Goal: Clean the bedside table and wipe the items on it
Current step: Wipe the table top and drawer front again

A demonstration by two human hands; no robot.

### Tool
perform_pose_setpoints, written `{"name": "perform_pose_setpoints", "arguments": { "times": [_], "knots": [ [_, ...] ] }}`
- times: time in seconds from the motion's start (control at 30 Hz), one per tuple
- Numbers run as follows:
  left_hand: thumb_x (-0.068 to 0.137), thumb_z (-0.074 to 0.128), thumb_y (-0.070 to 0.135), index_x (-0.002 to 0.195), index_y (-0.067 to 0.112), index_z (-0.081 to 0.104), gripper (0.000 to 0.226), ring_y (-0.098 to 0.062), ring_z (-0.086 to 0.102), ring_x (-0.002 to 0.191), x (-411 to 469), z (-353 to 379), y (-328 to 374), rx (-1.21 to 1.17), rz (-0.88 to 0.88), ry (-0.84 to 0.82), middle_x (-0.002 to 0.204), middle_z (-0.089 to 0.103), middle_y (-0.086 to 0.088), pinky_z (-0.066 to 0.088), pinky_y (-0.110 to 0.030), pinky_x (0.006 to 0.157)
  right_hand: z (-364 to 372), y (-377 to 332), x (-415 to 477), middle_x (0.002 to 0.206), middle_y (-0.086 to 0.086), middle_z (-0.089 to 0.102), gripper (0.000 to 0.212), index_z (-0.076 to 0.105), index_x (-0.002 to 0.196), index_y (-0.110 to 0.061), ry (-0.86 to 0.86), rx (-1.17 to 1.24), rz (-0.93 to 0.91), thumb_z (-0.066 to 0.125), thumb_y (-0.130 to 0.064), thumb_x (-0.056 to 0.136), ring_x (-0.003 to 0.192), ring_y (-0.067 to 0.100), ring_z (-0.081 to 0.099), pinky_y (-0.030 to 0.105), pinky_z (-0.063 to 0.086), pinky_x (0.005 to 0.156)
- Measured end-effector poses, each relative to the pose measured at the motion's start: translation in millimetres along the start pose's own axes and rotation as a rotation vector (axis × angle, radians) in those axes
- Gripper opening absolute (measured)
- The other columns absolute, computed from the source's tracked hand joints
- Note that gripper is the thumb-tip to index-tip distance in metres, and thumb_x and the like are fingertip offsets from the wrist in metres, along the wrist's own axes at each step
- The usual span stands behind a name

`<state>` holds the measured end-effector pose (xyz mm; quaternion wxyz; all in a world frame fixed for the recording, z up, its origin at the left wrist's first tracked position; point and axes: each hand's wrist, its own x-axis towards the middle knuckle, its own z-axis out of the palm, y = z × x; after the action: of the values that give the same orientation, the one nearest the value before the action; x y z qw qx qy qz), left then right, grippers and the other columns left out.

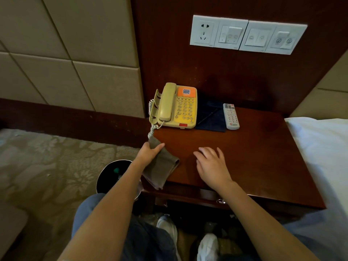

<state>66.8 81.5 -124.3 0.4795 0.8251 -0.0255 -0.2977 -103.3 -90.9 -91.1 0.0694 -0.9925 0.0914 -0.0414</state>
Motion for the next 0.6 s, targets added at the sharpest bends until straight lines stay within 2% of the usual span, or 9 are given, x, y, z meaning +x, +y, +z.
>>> {"name": "perform_pose_setpoints", "arguments": {
  "times": [0.1, 0.23, 0.37, 0.5, 0.6],
  "knots": [
    [0.073, 0.068, 0.061, 0.125, 0.007, 0.05, 0.076, -0.025, 0.059, 0.108, -10.6, -2.6, -15.0, -0.047, -0.037, -0.022, 0.12, 0.061, -0.009, 0.048, -0.043, 0.097, -2.2, 0.0, -2.2, 0.144, 0.003, 0.043, 0.039, 0.048, 0.138, -0.018, -0.013, -0.018, -0.005, 0.041, -0.021, 0.099, 0.139, 0.02, 0.03, 0.051, 0.011, 0.117],
    [0.083, 0.067, 0.044, 0.124, 0.007, 0.053, 0.057, -0.023, 0.06, 0.106, -35.2, -1.7, -37.1, -0.127, -0.032, 0.021, 0.116, 0.063, -0.006, 0.05, -0.031, 0.086, -3.2, -8.7, -3.3, 0.143, 0.002, 0.043, 0.039, 0.047, 0.138, -0.019, -0.023, -0.023, 0.001, 0.04, -0.022, 0.099, 0.138, 0.02, 0.031, 0.05, 0.011, 0.117],
    [0.074, 0.073, 0.051, 0.13, 0.008, 0.051, 0.074, -0.024, 0.062, 0.107, -59.5, 0.5, -55.3, -0.221, -0.051, 0.019, 0.119, 0.063, -0.008, 0.049, -0.041, 0.098, -0.7, -19.1, -10.0, 0.14, 0.005, 0.048, 0.037, 0.051, 0.135, -0.017, -0.003, -0.028, -0.051, 0.045, -0.02, 0.098, 0.135, 0.023, 0.036, 0.053, 0.013, 0.116],
    [0.086, 0.067, 0.037, 0.134, 0.006, 0.04, 0.064, -0.026, 0.051, 0.12, -85.8, 24.8, -64.2, -0.37, -0.087, 0.176, 0.128, 0.051, -0.007, 0.042, -0.036, 0.099, -4.7, -24.1, -17.9, 0.14, 0.004, 0.047, 0.037, 0.051, 0.135, -0.017, -0.004, -0.017, -0.061, 0.044, -0.021, 0.098, 0.134, 0.021, 0.038, 0.052, 0.011, 0.116],
    [0.087, 0.066, 0.034, 0.143, 0.011, 0.024, 0.073, -0.028, 0.042, 0.129, -91.2, 51.1, -57.8, -0.589, -0.096, 0.325, 0.141, 0.039, -0.009, 0.036, -0.044, 0.109, -9.8, -15.9, -26.3, 0.141, 0.003, 0.045, 0.038, 0.049, 0.137, -0.018, 0.003, 0.0, -0.024, 0.041, -0.022, 0.099, 0.135, 0.019, 0.036, 0.05, 0.01, 0.117]
  ]
}}
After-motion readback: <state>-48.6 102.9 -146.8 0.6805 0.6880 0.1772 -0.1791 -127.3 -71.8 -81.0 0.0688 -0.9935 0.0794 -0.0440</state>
